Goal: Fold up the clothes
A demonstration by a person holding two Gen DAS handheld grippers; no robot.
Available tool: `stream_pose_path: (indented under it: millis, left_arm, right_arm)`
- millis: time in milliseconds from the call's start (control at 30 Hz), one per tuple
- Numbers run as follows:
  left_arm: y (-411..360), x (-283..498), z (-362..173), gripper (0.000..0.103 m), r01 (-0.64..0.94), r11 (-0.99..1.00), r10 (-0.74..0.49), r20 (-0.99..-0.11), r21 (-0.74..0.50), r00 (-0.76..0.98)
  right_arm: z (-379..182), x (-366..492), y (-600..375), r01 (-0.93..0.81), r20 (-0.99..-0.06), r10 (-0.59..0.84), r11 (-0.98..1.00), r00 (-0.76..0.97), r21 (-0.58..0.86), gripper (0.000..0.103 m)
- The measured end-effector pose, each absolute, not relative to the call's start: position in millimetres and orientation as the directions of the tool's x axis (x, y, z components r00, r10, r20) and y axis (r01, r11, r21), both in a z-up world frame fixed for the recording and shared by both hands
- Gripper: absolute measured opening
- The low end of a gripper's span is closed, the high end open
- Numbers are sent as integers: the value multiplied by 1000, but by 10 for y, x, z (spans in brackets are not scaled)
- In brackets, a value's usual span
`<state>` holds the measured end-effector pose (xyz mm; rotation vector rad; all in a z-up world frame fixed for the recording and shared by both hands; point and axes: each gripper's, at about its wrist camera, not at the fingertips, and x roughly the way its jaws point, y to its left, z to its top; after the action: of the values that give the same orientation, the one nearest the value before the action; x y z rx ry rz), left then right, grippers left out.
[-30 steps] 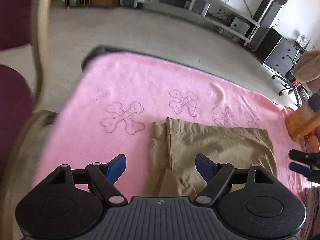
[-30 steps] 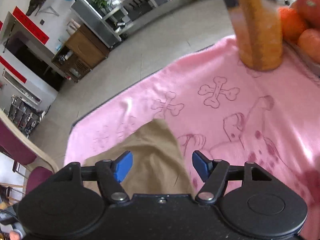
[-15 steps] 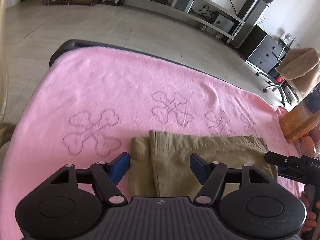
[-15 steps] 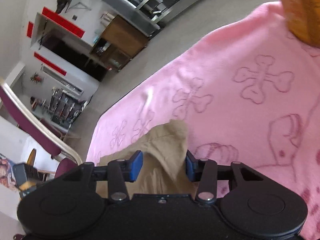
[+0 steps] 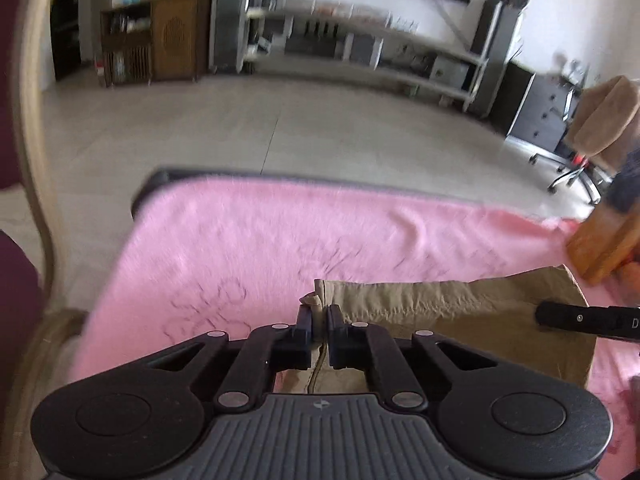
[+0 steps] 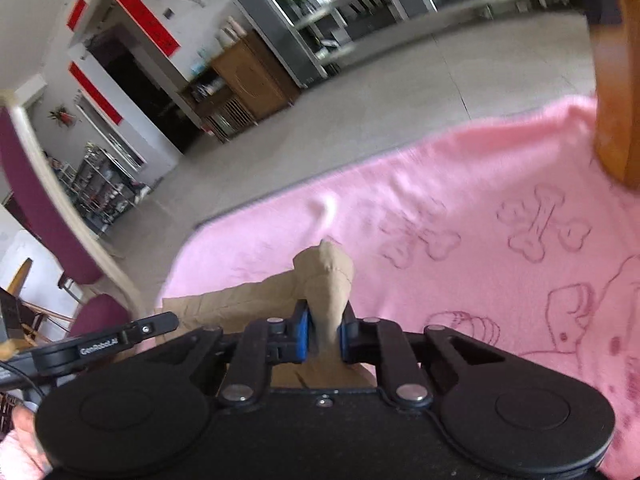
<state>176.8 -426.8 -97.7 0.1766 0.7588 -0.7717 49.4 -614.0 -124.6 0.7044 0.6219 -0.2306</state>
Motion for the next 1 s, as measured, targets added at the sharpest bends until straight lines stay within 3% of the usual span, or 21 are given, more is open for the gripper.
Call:
stream_pose_path:
  millis: [333, 500, 600, 867, 900, 967, 1000]
  left_arm:
    - [-3255, 600, -86, 5, 779, 618, -703, -521, -111, 483]
    - [-2724, -21, -64, 5, 796, 594, -735, -480, -117, 478]
    - [-2509, -329, -229, 5, 803, 590, -717, -508, -79, 477]
    - [-2158, -981, -843, 8, 862, 490, -592, -676, 132, 440]
    - [-2108, -985, -801, 13, 866, 485, -603, -670, 123, 433]
    - [-2053, -953, -677, 22, 863, 496, -630, -646, 93, 432]
    - [-2041, -928, -634, 31, 858, 508, -637, -635, 80, 437]
  right_arm:
    - [-154, -591, -5354, 383, -603, -43, 808, 797, 448, 13]
    - [-18, -1156, -4881, 369, -604, -78, 851, 793, 374, 13]
    - [-145, -1471, -4603, 359, -611, -83, 868, 787, 344, 14]
    - [-870, -2157, -4332, 459, -743, -19, 797, 669, 392, 34]
    - [-872, -2214, -4352, 471, -741, -20, 784, 671, 405, 37]
    - [-809, -2283, -4410, 479, -715, -26, 759, 699, 441, 55]
    - [-772, -2306, -4441, 480, -698, -30, 747, 716, 459, 58]
